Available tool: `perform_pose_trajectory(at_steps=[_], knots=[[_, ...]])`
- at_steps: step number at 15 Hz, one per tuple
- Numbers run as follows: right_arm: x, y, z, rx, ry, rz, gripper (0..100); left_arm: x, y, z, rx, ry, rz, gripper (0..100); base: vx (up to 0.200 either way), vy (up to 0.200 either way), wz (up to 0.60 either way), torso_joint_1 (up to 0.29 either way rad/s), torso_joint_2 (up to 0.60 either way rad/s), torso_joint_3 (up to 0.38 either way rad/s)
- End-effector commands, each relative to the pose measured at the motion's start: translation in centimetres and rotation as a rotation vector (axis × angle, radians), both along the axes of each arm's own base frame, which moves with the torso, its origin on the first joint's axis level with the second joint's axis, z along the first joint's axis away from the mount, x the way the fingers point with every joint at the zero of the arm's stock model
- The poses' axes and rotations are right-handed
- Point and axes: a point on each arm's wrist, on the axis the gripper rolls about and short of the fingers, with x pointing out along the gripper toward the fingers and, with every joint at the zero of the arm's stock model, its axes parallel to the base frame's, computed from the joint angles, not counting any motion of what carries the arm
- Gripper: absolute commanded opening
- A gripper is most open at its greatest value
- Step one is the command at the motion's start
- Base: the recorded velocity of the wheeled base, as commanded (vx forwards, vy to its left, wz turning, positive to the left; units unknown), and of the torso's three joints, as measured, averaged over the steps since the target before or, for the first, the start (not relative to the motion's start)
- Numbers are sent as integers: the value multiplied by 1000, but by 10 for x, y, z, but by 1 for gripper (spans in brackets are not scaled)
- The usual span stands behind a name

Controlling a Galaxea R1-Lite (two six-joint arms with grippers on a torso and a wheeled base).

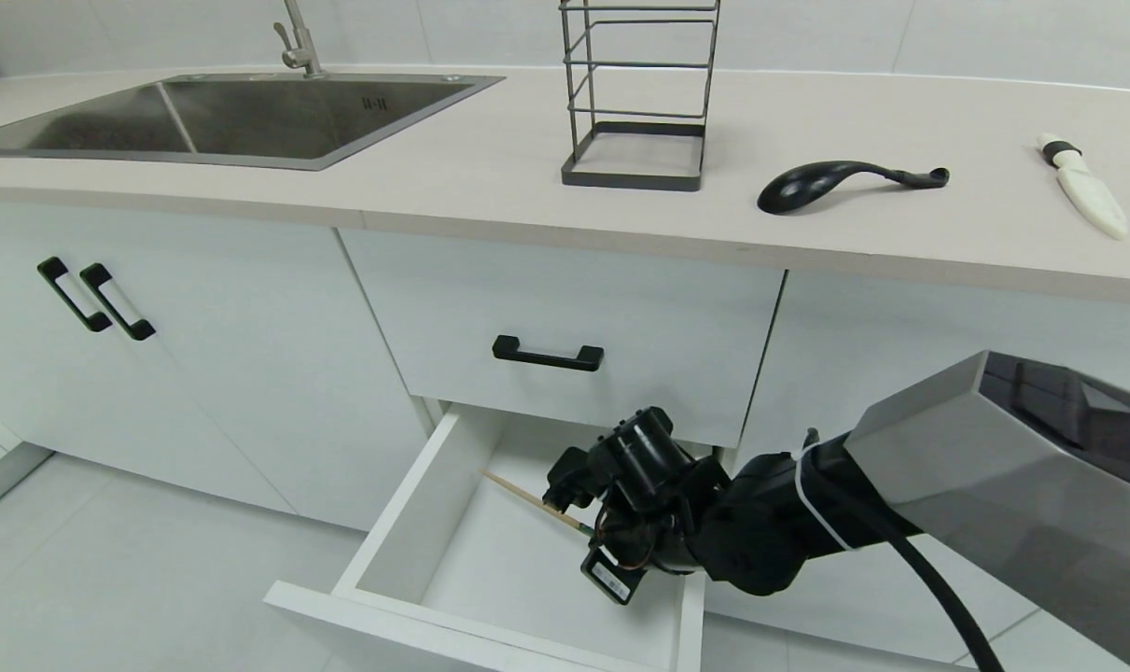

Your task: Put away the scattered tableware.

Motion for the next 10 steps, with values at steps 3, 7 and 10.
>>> perform_pose_trajectory(at_steps=[3, 7, 10], knots=[[7, 8, -15, -13, 9, 0, 0, 0, 0, 0, 0, 2, 0, 100, 0, 0, 0, 0, 0, 0], [8, 9, -21, -25, 18, 1, 0, 0, 0, 0, 0, 0, 0, 100, 0, 0, 0, 0, 0, 0], [9, 10, -25, -31, 22, 2, 0, 0, 0, 0, 0, 0, 0, 100, 0, 0, 0, 0, 0, 0]])
